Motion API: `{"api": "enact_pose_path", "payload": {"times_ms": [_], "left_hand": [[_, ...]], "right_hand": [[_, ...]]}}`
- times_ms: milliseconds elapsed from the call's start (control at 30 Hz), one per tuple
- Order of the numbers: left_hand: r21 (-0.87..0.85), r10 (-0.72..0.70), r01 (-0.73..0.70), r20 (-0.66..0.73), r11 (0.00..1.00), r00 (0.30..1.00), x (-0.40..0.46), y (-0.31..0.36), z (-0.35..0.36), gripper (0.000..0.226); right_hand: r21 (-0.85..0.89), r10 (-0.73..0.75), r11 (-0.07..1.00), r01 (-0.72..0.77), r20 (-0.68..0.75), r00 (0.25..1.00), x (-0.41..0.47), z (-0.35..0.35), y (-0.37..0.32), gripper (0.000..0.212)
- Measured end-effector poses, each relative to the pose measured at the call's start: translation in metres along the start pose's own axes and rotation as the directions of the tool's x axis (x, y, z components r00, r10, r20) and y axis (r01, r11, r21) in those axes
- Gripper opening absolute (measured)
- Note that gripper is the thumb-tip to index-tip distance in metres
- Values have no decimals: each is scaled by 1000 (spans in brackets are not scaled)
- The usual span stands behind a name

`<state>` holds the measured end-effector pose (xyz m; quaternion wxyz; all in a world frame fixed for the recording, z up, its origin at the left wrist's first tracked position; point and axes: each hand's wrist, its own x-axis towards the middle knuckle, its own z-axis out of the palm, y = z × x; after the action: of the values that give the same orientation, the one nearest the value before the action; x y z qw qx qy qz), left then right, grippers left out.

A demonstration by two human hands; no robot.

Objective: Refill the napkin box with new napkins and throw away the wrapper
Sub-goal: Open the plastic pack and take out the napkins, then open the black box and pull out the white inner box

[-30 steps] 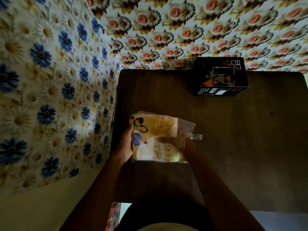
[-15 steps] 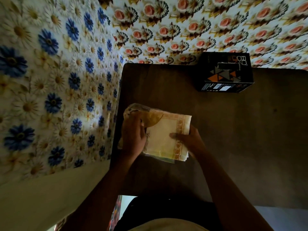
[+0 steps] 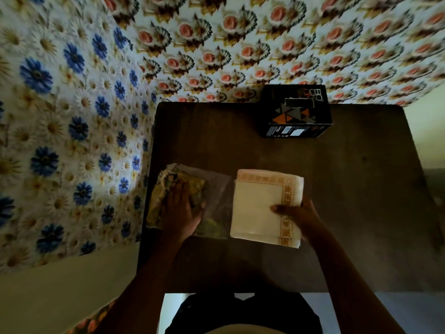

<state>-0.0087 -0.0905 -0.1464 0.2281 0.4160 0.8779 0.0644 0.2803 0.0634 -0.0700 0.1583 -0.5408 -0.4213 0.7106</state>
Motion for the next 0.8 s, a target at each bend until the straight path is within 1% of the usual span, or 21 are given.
{"api": "enact_pose_path", "payload": {"times_ms": [67, 133, 200, 233, 300, 333, 367, 400, 433, 467, 500, 533, 567, 600, 633, 667, 700, 733, 800], "left_hand": [[16, -26, 26, 4, 1000, 1000, 1, 5, 1, 91], [49, -64, 66, -40, 997, 997, -1, 15, 2, 83], [67, -89, 100, -156, 993, 984, -5, 30, -3, 70], [69, -72, 91, -236, 993, 969, -9, 38, -7, 59], [57, 7, 19, -420, 998, 908, -24, 63, -6, 40], [40, 45, -30, -489, 999, 871, -33, 77, -3, 34], [20, 83, -86, -526, 996, 847, -43, 93, 3, 31], [-6, 121, -147, -528, 989, 841, -52, 108, 9, 29], [-36, 169, -217, -507, 975, 845, -59, 120, 21, 28], [-79, 216, -281, -456, 956, 863, -64, 132, 29, 27], [-110, 263, -326, -380, 939, 887, -68, 142, 37, 28], [-133, 275, -321, -279, 938, 920, -72, 155, 46, 33], [-145, 235, -261, -176, 954, 956, -74, 166, 55, 42], [-175, 138, -147, -62, 973, 988, -79, 182, 61, 52], [-224, 16, -7, 38, 975, 999, -81, 192, 67, 61], [-272, -95, 127, 128, 954, 987, -87, 218, 75, 66], [-306, -158, 208, 181, 929, 971, -88, 225, 77, 68], [-339, -190, 251, 203, 907, 961, -90, 234, 77, 66], [-390, -232, 285, 179, 876, 956, -87, 235, 73, 56]], "right_hand": [[7, 14, 1000, -14, 4, 1000, -3, -19, -2, 35], [8, 27, 1000, -27, 16, 1000, -3, -37, -2, 36], [8, 30, 1000, -30, 22, 999, -1, -53, 0, 34], [10, 34, 999, -35, 23, 999, 1, -59, 1, 33], [12, 53, 999, -53, 32, 998, 7, -74, 4, 33], [10, 63, 998, -64, 34, 997, 12, -79, 6, 34], [2, 76, 997, -76, 39, 996, 15, -87, 8, 35], [-5, 84, 996, -84, 42, 996, 20, -92, 11, 36], [-15, 97, 995, -96, 49, 994, 23, -98, 13, 37], [-31, 107, 994, -105, 63, 992, 26, -102, 15, 38], [-45, 118, 992, -115, 79, 990, 28, -105, 17, 39], [-72, 124, 990, -118, 95, 988, 31, -110, 19, 40], [-96, 128, 988, -119, 102, 986, 33, -115, 20, 41], [-123, 129, 986, -116, 107, 986, 36, -121, 23, 42], [-151, 136, 981, -119, 108, 985, 38, -124, 25, 43], [-191, 143, 974, -118, 121, 982, 38, -142, 24, 45], [-231, 146, 966, -113, 131, 981, 40, -142, 26, 46], [-260, 153, 959, -114, 137, 979, 40, -144, 26, 48], [-347, 123, 935, -70, 135, 983, 42, -134, 29, 54]]}}
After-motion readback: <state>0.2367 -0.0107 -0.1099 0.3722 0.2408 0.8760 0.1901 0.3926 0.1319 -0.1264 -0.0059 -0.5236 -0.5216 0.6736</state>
